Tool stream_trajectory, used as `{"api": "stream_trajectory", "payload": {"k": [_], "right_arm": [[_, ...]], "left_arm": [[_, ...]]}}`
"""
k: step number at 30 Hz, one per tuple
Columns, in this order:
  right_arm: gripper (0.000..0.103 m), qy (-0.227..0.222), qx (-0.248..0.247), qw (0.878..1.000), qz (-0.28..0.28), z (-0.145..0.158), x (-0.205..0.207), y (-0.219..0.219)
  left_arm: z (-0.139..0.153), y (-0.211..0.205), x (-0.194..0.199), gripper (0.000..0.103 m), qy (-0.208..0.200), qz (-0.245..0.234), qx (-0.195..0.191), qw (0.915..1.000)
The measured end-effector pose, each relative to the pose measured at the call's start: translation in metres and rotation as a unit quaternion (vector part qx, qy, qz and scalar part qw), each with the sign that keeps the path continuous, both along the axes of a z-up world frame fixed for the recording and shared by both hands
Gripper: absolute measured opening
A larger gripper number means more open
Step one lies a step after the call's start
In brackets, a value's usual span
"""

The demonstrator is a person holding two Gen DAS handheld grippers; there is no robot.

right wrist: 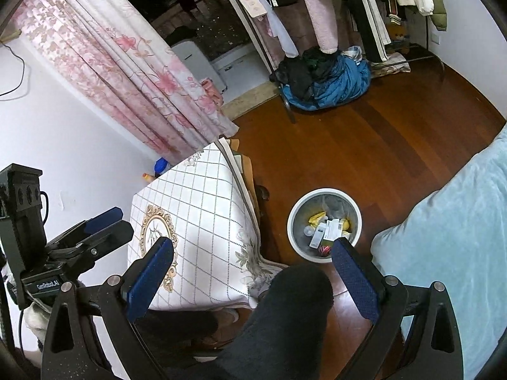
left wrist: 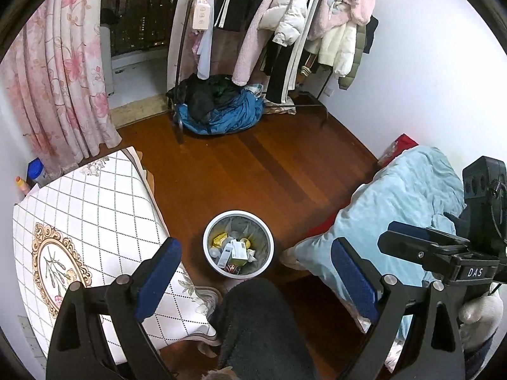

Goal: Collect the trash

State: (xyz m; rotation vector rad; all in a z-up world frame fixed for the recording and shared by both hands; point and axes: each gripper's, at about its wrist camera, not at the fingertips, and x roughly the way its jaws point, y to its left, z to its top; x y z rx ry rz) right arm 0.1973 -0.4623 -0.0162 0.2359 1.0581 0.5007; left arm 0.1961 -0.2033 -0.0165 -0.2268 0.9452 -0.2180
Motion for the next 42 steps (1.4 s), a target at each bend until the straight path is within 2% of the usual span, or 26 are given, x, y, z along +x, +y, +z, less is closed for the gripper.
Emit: {"api": "stream_trajectory", "payload": {"k": [13, 14, 15, 42], "right_arm": [[0.103, 0.001, -0.002, 1.0, 0.002, 0.001, -0.002, 0.003], [0.103, 0.001, -0.003, 1.0, 0.002, 0.001, -0.002, 0.003], [0.103, 0.0, -0.004, 1.0, 0.002, 0.0, -0.001, 0.003], [0.103, 0.0, -0.013, 1.0, 0.003, 0.002, -0.005, -0.009]], "left_arm": [[0.001, 0.005, -0.002, 0.097, -0.004, 0.004, 0.002, 1.0], [0.001, 0.005, -0.003, 0.097, -0.005, 0.005, 0.002, 1.0], [0.001, 0.005, -0.003, 0.103, -0.006, 0.005, 0.003, 1.0], [0.001, -0.001, -0.003, 0.103, -0.004, -0.012, -0.005, 0.9999]]}}
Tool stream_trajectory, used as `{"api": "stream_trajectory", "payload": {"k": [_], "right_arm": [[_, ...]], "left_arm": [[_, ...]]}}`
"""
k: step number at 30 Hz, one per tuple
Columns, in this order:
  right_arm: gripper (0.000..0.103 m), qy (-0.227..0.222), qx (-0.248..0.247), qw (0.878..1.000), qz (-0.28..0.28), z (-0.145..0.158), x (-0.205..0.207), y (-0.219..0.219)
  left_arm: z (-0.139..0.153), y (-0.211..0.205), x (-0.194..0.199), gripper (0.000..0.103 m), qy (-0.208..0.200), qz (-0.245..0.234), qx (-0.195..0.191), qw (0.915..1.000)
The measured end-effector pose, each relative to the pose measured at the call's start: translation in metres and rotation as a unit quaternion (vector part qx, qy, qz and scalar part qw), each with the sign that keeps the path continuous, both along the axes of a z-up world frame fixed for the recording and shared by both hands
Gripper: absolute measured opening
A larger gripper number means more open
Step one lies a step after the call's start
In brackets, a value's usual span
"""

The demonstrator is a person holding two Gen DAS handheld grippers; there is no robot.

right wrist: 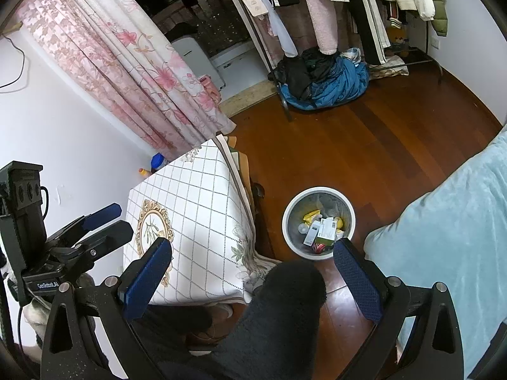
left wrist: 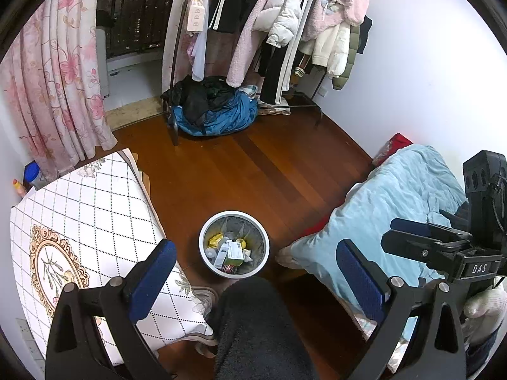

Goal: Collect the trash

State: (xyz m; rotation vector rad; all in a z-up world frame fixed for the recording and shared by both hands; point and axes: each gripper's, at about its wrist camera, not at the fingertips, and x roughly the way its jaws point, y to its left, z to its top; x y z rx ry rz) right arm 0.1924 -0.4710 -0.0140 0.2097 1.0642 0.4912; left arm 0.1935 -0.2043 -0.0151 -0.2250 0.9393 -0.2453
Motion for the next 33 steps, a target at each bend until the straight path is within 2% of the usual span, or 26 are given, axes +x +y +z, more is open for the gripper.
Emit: {"api": "stream_trajectory", "payload": {"k": [33], "right_arm": [[0.103, 0.005, -0.006, 1.0, 0.024, 0.007, 0.003, 0.012]], "left_arm": [[0.002, 0.005, -0.001, 0.103, -0.001, 0.001, -0.003, 1.0]]}}
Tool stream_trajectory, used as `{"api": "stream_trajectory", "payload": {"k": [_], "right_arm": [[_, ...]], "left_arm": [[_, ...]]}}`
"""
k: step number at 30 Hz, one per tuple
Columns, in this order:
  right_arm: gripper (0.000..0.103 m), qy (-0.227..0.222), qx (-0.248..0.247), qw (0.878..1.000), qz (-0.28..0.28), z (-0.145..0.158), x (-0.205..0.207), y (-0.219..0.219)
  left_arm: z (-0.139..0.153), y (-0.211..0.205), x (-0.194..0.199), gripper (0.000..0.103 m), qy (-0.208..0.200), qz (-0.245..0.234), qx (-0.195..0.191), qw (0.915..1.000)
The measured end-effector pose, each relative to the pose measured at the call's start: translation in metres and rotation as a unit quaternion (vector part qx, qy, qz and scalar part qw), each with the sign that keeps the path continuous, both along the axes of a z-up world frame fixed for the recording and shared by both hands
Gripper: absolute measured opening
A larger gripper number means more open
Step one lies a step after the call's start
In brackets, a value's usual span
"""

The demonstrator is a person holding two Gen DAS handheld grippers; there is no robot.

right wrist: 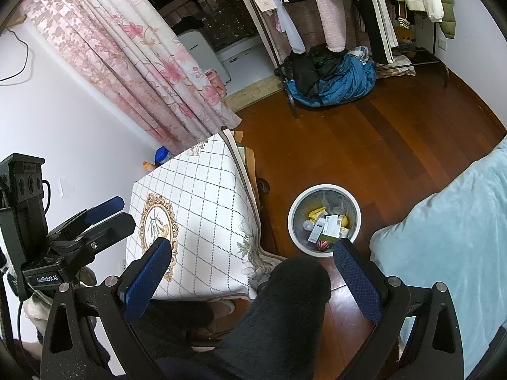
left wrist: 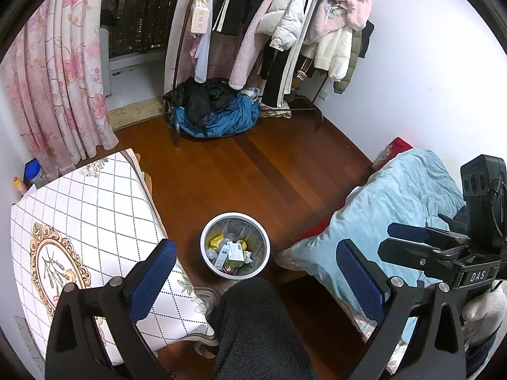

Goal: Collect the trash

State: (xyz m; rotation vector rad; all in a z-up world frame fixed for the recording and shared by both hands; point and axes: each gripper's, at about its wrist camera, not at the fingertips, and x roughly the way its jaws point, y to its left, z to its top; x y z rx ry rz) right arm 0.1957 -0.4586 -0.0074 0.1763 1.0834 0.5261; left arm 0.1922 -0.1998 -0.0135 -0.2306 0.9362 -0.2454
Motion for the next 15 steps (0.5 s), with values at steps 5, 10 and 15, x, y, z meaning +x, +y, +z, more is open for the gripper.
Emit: {"api": "stream_trajectory", "payload": {"k": [5, 10, 15], "right_arm": [[0.103, 0.001, -0.001, 1.0, 0.0, -0.0004, -0.0003, 0.0011], [0.103, 0.003, -0.002, 1.0, 0.003, -0.0023, -0.0016, 0.0031], [0.103, 0.005, -0.003, 1.0, 0.005, -0.0037, -0.0042, 0.0059]], "left_arm": [[0.0018, 0.0001, 0.0011, 0.103, 0.001, 0.001, 0.001, 1.0], [0.0028, 0.0002, 0.0011, 0.103, 0.001, 0.002, -0.001, 1.0], [0.0035, 0.0024, 0.0006, 0.103, 0.001, 0.003, -0.005, 1.0]]}}
